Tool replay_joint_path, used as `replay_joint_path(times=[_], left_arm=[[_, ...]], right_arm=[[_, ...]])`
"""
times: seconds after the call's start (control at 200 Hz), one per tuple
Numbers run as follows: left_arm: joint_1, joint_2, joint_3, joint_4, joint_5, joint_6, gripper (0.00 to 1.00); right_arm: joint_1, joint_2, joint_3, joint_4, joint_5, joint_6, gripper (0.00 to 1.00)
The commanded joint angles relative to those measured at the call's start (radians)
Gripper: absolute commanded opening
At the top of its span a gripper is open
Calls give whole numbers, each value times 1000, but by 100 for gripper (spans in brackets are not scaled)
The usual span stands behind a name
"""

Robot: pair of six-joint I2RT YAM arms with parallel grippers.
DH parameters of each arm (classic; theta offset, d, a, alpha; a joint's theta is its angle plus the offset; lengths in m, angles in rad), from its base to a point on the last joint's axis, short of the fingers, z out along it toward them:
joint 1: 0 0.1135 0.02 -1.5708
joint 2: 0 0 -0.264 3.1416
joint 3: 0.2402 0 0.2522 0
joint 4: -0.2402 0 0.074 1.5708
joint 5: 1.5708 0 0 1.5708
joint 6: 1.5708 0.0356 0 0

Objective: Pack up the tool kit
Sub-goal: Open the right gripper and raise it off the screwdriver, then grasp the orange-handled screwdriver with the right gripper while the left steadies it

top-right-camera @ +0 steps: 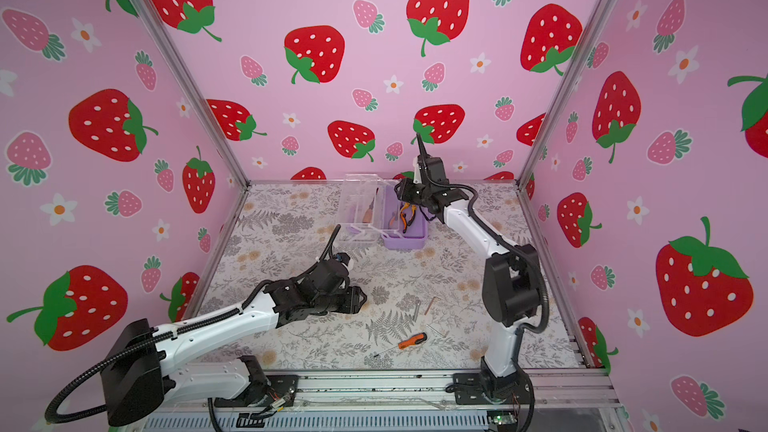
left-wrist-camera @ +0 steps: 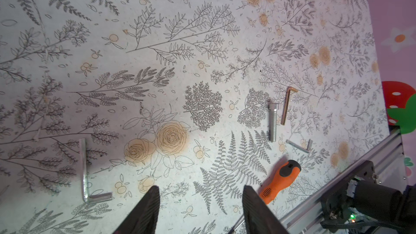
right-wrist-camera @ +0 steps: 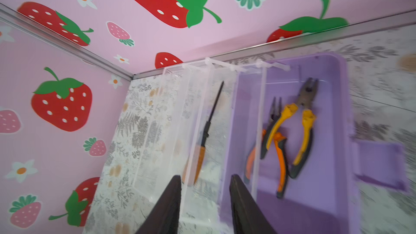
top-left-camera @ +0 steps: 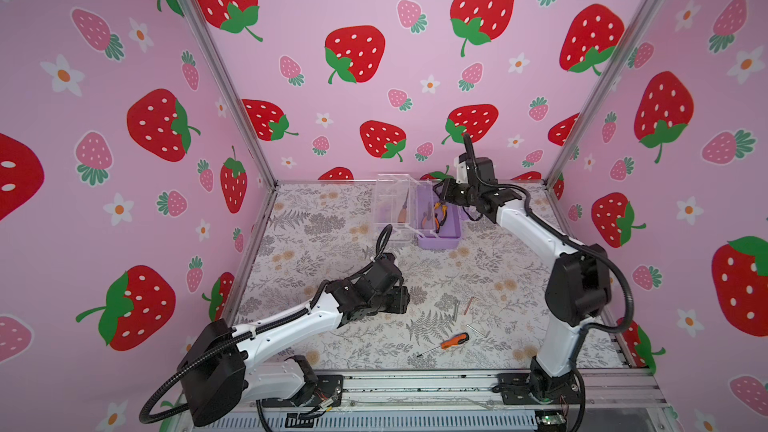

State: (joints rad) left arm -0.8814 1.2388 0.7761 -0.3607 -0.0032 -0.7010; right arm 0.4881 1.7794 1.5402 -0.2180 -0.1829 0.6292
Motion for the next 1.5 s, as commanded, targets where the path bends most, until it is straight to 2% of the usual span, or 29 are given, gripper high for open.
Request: replay_joint_path(times=[0.0,0.17,0.235,0.3,0.375,0.52,0.55,0.62,0.75,0.94,1.196,1.346,1.496], left_arm=[[-44,-10,22,-34,-33,10,55],[-130,-7,19,-105,-54,15,52],[-161,-3,10,-109,-48,4,47],[-200,11,12,-108,-44,-14,41],[-252,44,22,-105,-39,-32,40],[-363,143,53,-82,-29,-77,37],[-380,165,55,-65,-17,-87,35],[-411,209,43,0,14,-122,35],[-453,287,54,75,50,-155,33],[-476,349,102,56,49,-139,32],[-475,454,176,-2,33,-107,30],[-449,468,157,3,-3,-133,30],[-410,476,127,40,-6,-150,30]], right_arm=[[1,-172,-182,-70,207,-116,41],[52,-454,-504,-187,400,-177,43],[83,-539,-603,-248,447,-168,43],[119,-610,-690,-298,456,-145,43],[182,-671,-773,-336,439,-122,44],[395,-709,-847,-406,455,-46,51],[442,-707,-853,-413,459,-29,57],[536,-696,-868,-413,470,18,61],[634,-666,-919,-365,478,96,65],[649,-701,-995,-262,451,136,65],[649,-720,-1022,-237,410,145,65],[641,-732,-1053,-168,368,139,66],[599,-721,-1078,-84,271,121,66]])
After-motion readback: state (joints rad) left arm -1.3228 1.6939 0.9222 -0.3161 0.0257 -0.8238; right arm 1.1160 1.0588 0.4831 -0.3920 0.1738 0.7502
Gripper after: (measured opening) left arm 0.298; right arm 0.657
